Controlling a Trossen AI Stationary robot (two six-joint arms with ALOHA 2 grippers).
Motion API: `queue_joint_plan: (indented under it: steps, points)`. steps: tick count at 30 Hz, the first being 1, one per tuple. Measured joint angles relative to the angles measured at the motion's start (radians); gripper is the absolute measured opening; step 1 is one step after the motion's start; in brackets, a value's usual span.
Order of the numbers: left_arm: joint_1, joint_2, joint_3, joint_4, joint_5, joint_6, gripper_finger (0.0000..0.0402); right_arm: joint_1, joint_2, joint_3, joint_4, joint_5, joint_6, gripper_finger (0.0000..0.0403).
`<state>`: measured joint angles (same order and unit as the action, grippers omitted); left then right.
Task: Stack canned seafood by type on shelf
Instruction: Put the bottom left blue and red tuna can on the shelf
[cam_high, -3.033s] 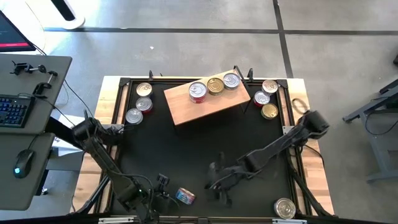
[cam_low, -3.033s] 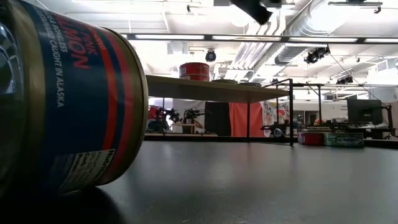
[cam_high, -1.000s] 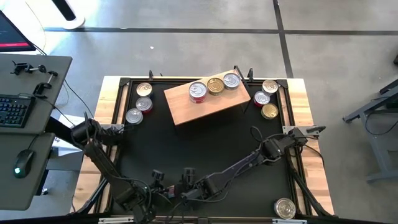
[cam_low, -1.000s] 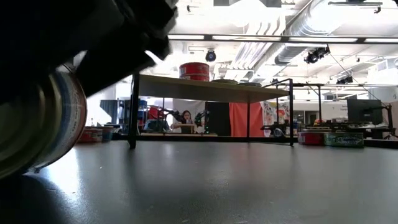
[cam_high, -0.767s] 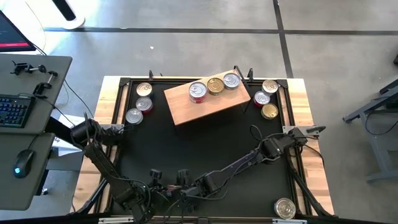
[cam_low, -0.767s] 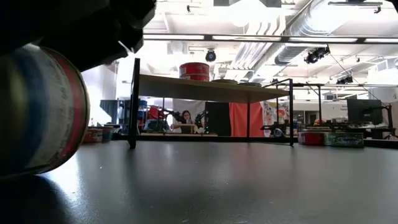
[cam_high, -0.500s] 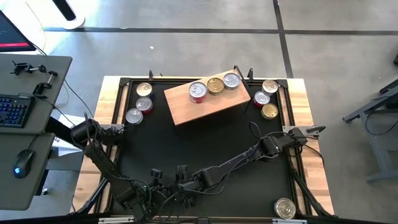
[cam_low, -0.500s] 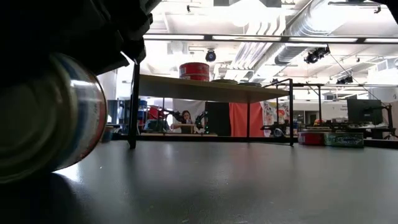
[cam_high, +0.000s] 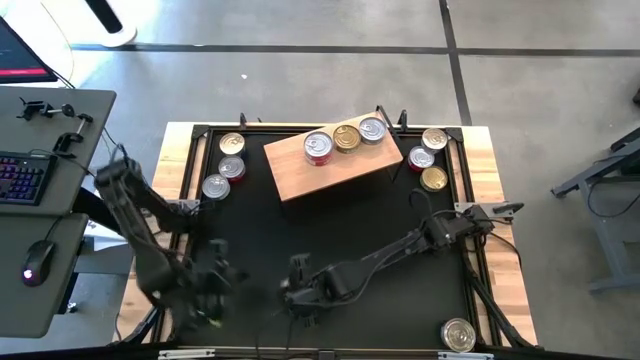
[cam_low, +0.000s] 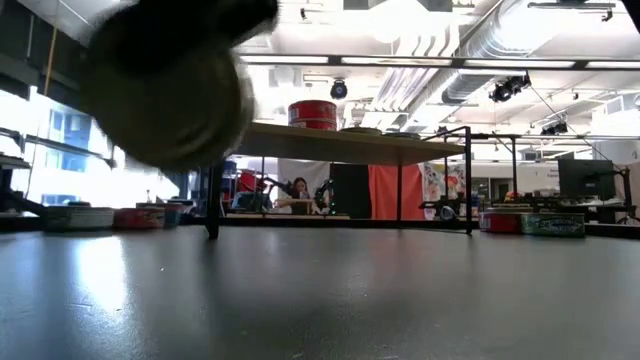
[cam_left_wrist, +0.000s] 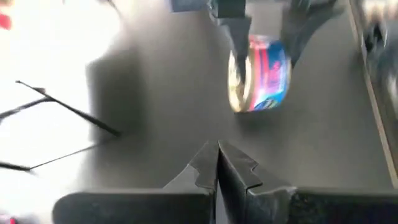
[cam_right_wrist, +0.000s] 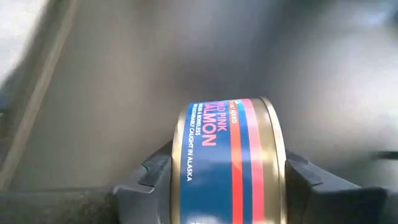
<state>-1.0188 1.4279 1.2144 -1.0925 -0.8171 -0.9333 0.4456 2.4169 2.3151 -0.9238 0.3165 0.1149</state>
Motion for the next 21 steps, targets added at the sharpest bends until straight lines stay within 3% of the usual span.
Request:
queue_joint_plan:
  steps: [5,8,11,15,21]
  points:
    - [-0.067,-0.127,-0.001,-0.049,-0.271,-0.172,0.0000,-0.060,-0.153,-0.038,-0.127,0.158,-0.050,0.0167]
    - [-0.086,-0.144,-0.007,-0.054,-0.416,-0.221,0.0000,-0.120,-0.221,-0.038,-0.151,0.266,-0.149,0.0167]
    - [-0.072,-0.139,-0.007,-0.059,-0.510,-0.254,0.0000,-0.196,-0.256,-0.038,-0.147,0.308,-0.264,0.0167]
    - [-0.017,-0.120,-0.008,-0.061,-0.550,-0.335,0.0000,-0.304,-0.256,-0.039,-0.136,0.260,-0.426,0.0167]
    - [0.076,-0.096,-0.008,-0.005,-0.530,-0.444,0.0000,-0.431,-0.250,-0.039,-0.005,0.159,-0.663,0.0167]
